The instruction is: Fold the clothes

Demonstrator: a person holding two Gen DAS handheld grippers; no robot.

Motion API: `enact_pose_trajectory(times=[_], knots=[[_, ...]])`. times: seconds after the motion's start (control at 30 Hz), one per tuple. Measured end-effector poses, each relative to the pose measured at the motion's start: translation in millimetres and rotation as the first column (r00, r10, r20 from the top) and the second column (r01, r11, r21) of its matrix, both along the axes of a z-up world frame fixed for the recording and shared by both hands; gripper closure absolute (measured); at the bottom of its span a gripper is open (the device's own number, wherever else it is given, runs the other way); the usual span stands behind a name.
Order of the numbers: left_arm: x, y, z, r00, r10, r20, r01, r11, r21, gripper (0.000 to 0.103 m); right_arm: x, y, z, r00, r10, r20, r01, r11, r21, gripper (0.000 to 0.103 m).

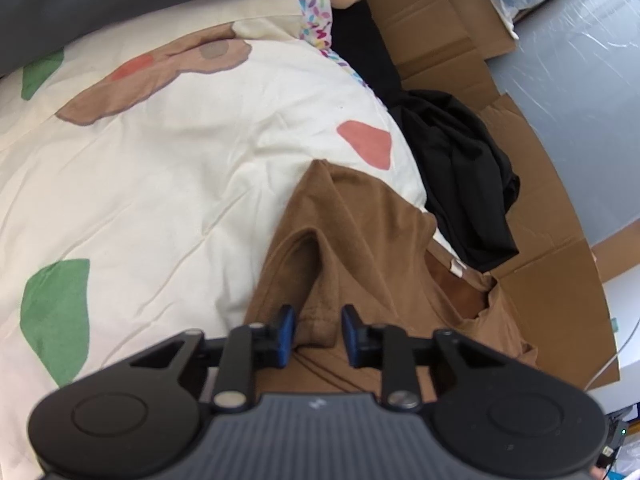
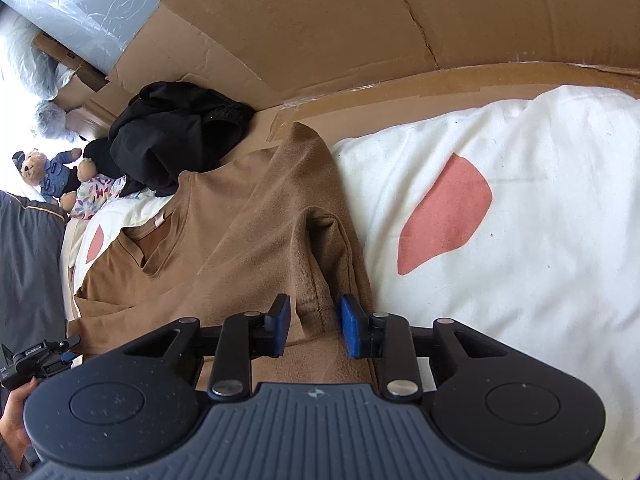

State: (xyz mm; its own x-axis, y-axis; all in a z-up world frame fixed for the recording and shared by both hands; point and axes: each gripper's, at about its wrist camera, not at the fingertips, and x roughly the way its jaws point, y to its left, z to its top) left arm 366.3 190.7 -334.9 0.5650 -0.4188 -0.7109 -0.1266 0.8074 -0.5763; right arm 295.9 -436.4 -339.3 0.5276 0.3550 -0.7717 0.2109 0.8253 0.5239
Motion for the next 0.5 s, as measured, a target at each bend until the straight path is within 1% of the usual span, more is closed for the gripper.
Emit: enact_pose_trajectory(times=[0.03, 0.07, 0.13, 0.33, 0.5], knots=[[-0.5, 0.9, 0.8, 1.0, 0.003, 0.003, -0.003, 1.0, -0.002, 0.09, -0.1, 0.9, 2.2, 1.0, 0.008, 0.006, -0.008, 1.0, -0.011, 0.092], [-1.2, 2.1, 2.2, 1.0, 0.006, 0.007, -0.006, 1.0, -0.009, 0.091, -0.1, 1.4, 4.3, 1.0, 0.014, 0.011, -0.014, 1.0, -0.015, 0.094], [-3.0, 4.3, 6.2, 1.0, 0.012, 0.018, -0.011, 1.0, -0.02, 0.093, -0.5, 1.5, 9.9, 1.0, 0.021, 0.021, -0.02, 1.0, -0.017, 0.095], [-7.7, 8.1, 22.3, 0.998, 0.024, 0.058, -0.021, 0.999, -0.05, 0.095, -4.2, -4.2, 36.6, 0.997, 0.007, 0.073, -0.007, 1.0, -0.006, 0.096], [-11.2, 12.8, 27.7, 0.997, 0.051, 0.064, -0.043, 0.993, -0.113, 0.096, -6.9, -7.0, 47.8, 0.995, -0.014, 0.102, 0.007, 0.998, 0.065, 0.096]])
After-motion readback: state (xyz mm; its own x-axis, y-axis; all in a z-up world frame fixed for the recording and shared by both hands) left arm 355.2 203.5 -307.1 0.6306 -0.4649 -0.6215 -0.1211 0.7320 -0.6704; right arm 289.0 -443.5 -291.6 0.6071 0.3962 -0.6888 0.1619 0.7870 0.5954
